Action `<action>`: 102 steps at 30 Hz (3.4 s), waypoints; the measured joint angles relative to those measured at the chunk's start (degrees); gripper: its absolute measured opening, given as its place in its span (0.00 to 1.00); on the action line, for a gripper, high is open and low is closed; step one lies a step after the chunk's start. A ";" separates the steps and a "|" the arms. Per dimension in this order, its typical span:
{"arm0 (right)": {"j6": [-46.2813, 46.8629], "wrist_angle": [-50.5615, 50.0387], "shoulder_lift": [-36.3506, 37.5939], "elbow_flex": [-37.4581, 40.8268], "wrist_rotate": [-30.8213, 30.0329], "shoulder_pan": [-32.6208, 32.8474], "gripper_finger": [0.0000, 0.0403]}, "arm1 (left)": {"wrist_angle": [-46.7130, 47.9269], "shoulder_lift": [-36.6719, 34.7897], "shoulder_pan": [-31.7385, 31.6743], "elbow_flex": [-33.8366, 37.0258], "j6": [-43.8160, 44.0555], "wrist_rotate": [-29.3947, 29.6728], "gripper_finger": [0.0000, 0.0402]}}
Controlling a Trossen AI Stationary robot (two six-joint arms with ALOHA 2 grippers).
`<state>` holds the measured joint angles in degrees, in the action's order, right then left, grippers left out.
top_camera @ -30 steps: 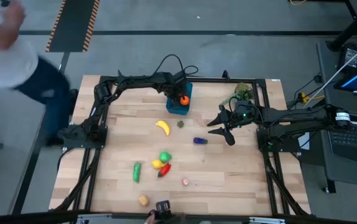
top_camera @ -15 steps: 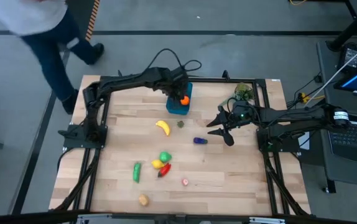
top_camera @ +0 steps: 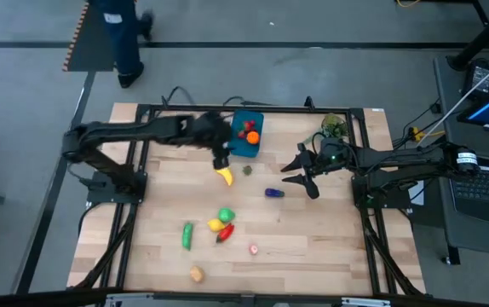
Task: Pick and placing Produce into tupperware
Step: Put the eggplant into the blue bin
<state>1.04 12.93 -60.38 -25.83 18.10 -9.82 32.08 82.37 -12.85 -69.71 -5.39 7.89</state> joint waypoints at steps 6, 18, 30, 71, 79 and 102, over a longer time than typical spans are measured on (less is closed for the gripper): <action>0.82 0.58 0.00 0.00 -0.02 0.00 0.41 | -11.60 -13.32 4.27 16.33 3.20 0.31 0.47; 3.40 1.15 0.00 -0.01 0.01 0.00 0.41 | -19.74 -31.59 10.10 34.20 4.86 0.41 0.47; 8.53 1.02 0.00 0.00 -1.24 1.05 0.41 | -33.00 -38.67 10.65 48.96 5.82 -3.56 0.47; 4.53 -35.92 -32.12 -27.88 -15.58 13.14 0.63 | -48.98 -44.05 10.97 62.16 9.31 -4.66 0.47; 4.35 -35.52 -37.82 -27.88 -15.69 13.14 0.63 | -49.03 -44.05 11.92 62.16 9.31 -4.66 0.47; 4.52 -31.63 -43.08 -27.99 -17.55 13.14 0.55 | -49.27 -44.03 11.92 62.16 9.34 -4.65 0.47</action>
<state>5.56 -18.69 -103.46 -53.82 0.55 3.31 -17.19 38.35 -0.93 -7.55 3.95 3.25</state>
